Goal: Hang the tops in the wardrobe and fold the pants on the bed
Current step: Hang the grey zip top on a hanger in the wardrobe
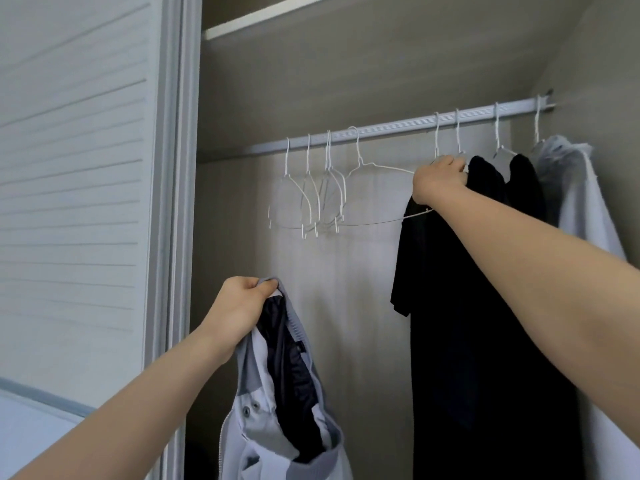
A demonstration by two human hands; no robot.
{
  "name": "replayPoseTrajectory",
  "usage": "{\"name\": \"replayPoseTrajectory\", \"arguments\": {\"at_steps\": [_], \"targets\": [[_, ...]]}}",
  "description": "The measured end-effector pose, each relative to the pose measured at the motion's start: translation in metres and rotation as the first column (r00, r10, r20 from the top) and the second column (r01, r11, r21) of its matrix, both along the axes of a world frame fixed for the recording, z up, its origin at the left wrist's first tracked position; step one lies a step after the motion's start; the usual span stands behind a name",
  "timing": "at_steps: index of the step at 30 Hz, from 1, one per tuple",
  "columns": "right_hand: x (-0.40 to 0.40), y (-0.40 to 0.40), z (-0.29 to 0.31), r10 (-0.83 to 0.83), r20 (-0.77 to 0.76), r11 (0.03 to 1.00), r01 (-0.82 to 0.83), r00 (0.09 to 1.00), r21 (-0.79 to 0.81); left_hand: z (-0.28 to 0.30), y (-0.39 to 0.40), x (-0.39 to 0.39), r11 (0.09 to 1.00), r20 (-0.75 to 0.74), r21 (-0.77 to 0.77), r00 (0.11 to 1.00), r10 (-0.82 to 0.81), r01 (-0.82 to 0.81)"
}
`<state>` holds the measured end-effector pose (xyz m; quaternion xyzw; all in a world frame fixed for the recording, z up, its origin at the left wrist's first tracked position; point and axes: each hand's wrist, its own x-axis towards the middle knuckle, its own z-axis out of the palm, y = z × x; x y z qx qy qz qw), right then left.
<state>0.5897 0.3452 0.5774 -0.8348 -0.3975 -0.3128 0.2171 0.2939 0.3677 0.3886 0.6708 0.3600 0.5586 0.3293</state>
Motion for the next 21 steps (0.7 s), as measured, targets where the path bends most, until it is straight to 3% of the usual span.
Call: {"name": "replayPoseTrajectory", "arguments": {"at_steps": [3, 6, 10, 15, 18, 21], "targets": [[0.007, 0.005, 0.004, 0.021, -0.056, 0.999, -0.019, 0.998, 0.036, -0.001, 0.001, 0.002, 1.000, -0.028, 0.006, 1.000, 0.007, -0.007], [0.009, 0.008, 0.008, 0.184, -0.124, 0.977, -0.167, 0.975, 0.135, -0.001, 0.002, 0.003, 1.000, -0.033, 0.003, 0.999, -0.006, 0.007], [0.005, 0.000, 0.021, 0.393, -0.135, 0.890, -0.339, 0.910, 0.305, -0.003, 0.003, 0.005, 1.000, -0.041, 0.001, 0.999, -0.010, 0.010], [-0.009, -0.014, 0.037, 0.557, -0.156, 0.793, -0.468, 0.815, 0.390, -0.006, 0.001, 0.007, 1.000, -0.053, -0.011, 0.999, -0.003, 0.003], [-0.019, -0.023, 0.038, 0.602, -0.112, 0.718, -0.474, 0.791, 0.510, -0.007, -0.004, 0.006, 0.999, -0.050, -0.031, 0.999, -0.012, 0.010], [-0.031, -0.036, 0.036, 0.546, -0.040, 0.729, -0.452, 0.837, 0.514, -0.010, -0.011, 0.005, 0.999, -0.048, -0.041, 0.999, -0.016, 0.014]]}}
